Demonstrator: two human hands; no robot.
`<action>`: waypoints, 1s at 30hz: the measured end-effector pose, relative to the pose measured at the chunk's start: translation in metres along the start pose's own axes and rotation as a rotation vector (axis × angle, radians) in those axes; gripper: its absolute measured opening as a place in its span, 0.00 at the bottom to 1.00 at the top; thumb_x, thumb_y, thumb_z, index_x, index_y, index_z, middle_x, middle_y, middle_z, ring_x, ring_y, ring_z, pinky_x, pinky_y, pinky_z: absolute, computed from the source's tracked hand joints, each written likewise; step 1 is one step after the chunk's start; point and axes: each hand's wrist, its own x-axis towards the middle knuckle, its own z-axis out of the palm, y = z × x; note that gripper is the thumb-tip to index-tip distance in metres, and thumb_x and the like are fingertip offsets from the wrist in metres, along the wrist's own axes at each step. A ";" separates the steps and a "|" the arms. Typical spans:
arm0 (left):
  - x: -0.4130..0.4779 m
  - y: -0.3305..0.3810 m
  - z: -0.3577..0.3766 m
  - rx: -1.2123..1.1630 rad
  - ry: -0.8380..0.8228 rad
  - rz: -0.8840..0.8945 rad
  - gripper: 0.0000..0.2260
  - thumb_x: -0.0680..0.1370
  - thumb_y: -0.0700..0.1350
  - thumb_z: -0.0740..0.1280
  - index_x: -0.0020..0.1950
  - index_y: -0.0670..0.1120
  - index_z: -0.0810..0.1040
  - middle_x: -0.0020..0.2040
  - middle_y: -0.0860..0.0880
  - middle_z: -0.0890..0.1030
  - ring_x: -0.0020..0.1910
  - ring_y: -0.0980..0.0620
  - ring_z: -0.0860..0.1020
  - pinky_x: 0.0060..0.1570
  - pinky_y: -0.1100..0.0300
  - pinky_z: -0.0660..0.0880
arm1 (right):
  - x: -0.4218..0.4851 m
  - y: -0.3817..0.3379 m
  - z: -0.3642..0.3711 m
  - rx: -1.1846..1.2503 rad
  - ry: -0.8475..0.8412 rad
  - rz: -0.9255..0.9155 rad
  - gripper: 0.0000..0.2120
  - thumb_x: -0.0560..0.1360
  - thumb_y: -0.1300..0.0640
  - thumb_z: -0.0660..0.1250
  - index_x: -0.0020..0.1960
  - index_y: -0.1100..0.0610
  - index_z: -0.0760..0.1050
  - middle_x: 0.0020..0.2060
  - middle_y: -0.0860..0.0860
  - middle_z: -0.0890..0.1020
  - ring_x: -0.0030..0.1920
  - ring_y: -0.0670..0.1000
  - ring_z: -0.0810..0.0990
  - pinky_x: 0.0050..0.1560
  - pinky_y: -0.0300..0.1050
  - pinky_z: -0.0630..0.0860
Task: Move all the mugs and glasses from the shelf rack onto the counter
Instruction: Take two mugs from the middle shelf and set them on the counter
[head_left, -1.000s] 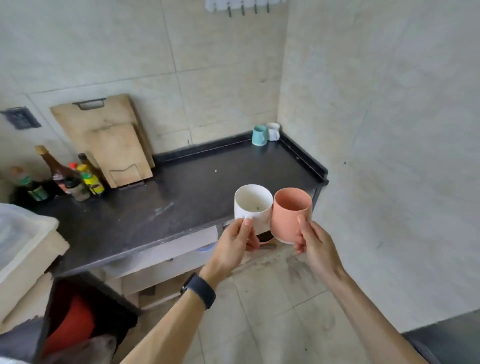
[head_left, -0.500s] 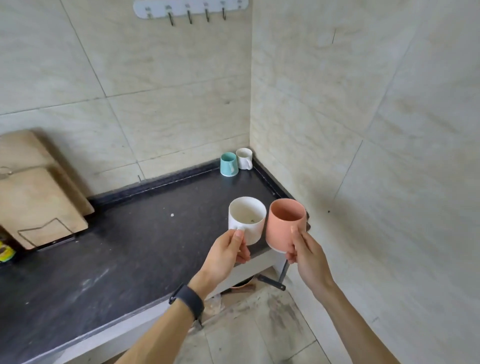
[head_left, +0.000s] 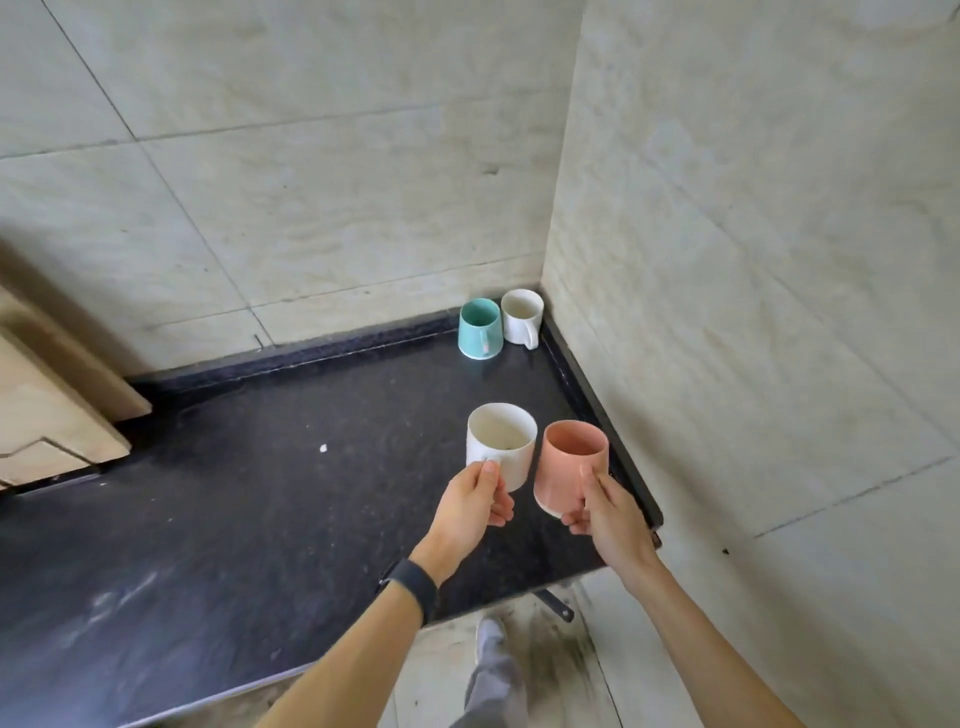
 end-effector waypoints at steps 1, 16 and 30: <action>0.016 -0.002 0.000 -0.005 0.003 -0.020 0.16 0.85 0.48 0.54 0.44 0.43 0.74 0.36 0.47 0.80 0.36 0.50 0.80 0.45 0.52 0.81 | 0.017 0.001 0.004 -0.005 -0.007 0.015 0.18 0.83 0.37 0.53 0.50 0.46 0.76 0.40 0.50 0.85 0.41 0.51 0.86 0.49 0.52 0.85; 0.172 -0.010 0.021 -0.079 0.104 -0.261 0.15 0.84 0.47 0.54 0.42 0.44 0.75 0.36 0.48 0.81 0.38 0.51 0.79 0.46 0.54 0.80 | 0.183 -0.014 0.033 0.081 -0.060 0.293 0.23 0.84 0.42 0.56 0.73 0.54 0.69 0.58 0.54 0.81 0.52 0.54 0.85 0.57 0.53 0.83; 0.238 -0.018 0.039 -0.221 0.181 -0.311 0.17 0.85 0.49 0.54 0.43 0.43 0.75 0.39 0.48 0.81 0.43 0.51 0.81 0.55 0.53 0.79 | 0.260 -0.011 0.050 0.172 0.034 0.220 0.16 0.85 0.49 0.57 0.43 0.56 0.73 0.49 0.56 0.84 0.49 0.55 0.85 0.54 0.50 0.81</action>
